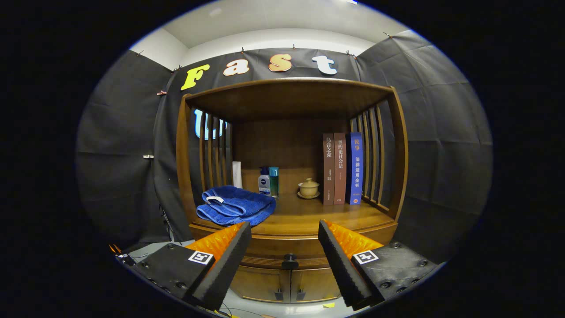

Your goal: Pull open the drawer, take out the items inside it, and place them on the countertop above the cabinet.

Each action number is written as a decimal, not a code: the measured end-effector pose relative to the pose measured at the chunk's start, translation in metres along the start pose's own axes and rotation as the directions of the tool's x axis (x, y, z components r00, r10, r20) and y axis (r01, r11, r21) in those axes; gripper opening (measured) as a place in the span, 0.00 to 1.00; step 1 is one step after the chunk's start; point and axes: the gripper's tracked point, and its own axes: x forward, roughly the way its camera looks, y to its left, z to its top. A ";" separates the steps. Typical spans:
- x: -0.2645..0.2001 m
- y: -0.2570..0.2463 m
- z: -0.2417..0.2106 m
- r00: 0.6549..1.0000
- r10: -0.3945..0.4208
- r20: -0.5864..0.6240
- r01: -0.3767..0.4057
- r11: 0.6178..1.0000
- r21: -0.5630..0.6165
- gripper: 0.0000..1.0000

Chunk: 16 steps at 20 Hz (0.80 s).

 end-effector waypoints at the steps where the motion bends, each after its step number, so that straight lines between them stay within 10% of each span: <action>1: 0.007 -0.003 -0.006 1.000 -0.004 -0.005 0.004 1.000 0.011 0.99; 16: 0.094 -0.017 -0.153 0.962 -0.019 -0.272 0.034 0.998 0.048 0.99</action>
